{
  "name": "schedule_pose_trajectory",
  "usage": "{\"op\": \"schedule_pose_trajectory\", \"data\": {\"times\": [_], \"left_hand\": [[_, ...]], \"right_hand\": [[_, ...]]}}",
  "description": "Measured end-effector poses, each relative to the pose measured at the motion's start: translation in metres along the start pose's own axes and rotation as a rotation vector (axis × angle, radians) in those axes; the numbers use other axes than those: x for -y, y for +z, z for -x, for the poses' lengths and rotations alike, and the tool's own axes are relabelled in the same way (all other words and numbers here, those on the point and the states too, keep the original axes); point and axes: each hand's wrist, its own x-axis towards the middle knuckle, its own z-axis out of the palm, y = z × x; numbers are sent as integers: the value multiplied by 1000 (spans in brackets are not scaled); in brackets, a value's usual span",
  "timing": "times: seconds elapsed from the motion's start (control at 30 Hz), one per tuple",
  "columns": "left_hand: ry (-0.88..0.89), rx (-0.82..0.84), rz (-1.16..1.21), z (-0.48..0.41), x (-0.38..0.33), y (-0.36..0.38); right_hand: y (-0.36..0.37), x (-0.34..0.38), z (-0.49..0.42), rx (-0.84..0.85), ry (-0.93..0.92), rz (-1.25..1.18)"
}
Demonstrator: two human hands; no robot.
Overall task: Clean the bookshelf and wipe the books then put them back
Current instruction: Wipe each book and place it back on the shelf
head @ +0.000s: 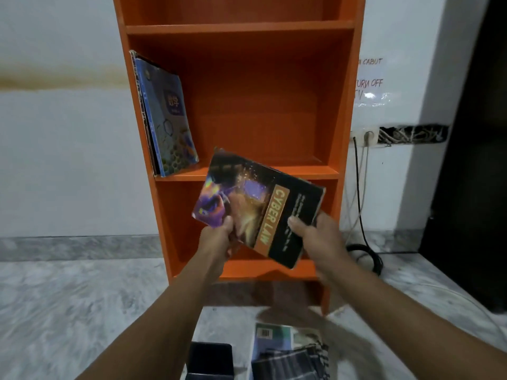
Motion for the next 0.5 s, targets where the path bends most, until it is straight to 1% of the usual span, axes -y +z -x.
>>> {"op": "schedule_pose_trajectory", "data": {"times": [0.03,0.07,0.1,0.13,0.17,0.2,0.23,0.27,0.3,0.33,0.37,0.4,0.47,0.5], "left_hand": [[27,-95,-202,-2,2,0],[62,-250,-425,-1,1,-2],[145,-379,-597,-3,1,-8],[281,-408,-766,-3,0,-14],[394,-304,-911,-7,1,-21],[442,-92,-964,-10,1,-26],[369,161,-948,-11,4,-30],[234,381,-892,-5,8,-29],[111,513,-850,4,14,-27],[50,563,-819,12,19,-24],[38,569,-798,17,23,-21],[51,560,-769,20,25,-18],[85,504,-671,21,23,-12],[94,462,-612,21,20,-9]], "right_hand": [[-5,12,-3,5,-83,120],[-11,23,-6,19,-163,246],[-16,32,-7,39,-257,375],[-19,40,-8,69,-348,515],[-21,46,-9,112,-438,662],[-22,51,-10,178,-512,801],[-22,55,-12,257,-565,917],[-22,58,-12,319,-605,991],[-22,61,-13,345,-643,1020],[-22,62,-14,329,-687,1013],[-22,62,-16,263,-731,985],[-22,60,-18,146,-771,959],[-22,52,-20,-138,-820,931],[-25,45,-22,-244,-788,900]]}}
